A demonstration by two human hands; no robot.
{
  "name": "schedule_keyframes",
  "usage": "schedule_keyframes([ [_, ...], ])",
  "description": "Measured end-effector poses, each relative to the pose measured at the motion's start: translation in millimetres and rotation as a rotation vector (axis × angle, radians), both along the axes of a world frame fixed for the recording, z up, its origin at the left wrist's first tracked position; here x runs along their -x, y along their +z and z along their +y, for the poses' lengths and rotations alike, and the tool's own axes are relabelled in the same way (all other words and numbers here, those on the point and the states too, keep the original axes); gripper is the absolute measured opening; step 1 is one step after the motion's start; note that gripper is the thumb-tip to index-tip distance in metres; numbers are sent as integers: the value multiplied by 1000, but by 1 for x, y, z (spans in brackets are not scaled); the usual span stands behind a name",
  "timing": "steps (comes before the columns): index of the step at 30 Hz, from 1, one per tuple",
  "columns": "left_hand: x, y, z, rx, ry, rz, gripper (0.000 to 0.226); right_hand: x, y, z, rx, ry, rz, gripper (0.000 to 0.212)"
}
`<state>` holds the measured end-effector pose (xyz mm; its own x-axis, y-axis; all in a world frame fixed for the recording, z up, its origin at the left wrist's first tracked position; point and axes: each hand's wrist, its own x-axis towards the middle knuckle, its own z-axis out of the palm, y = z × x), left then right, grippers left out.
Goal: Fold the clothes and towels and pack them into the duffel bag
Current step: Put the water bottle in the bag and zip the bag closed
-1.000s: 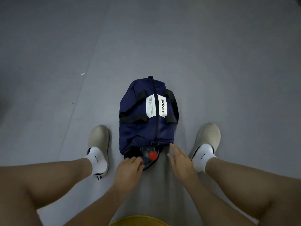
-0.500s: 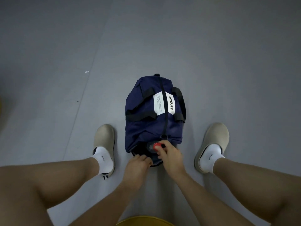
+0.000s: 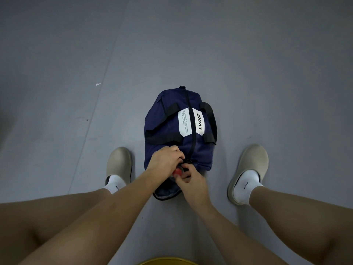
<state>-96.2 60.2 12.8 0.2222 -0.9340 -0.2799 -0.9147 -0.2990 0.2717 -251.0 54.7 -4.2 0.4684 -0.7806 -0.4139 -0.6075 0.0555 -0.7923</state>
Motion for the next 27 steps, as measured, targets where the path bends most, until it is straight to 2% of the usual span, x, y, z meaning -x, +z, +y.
schedule_keyframes([
  [5,2,22,-8,261,233,232,12,-6,-6,14,199,92,114,33],
  [8,1,46,-10,348,373,400,13,-11,-10,9,146,-75,163,28],
  [13,-8,61,5,378,514,563,17,-31,-12,-14,13,-255,120,17],
  [17,-15,65,14,381,555,565,16,-40,-6,-2,-61,-198,107,15],
  [20,-12,62,20,321,510,526,16,-48,-20,15,-175,-260,86,27],
  [24,-7,58,37,254,515,532,15,-64,-21,-3,-167,-284,177,26],
  [26,-7,56,46,191,482,548,13,-63,-23,-7,-178,-289,166,35],
  [27,-9,55,49,158,457,526,12,-61,-26,-6,-203,-270,141,33],
])
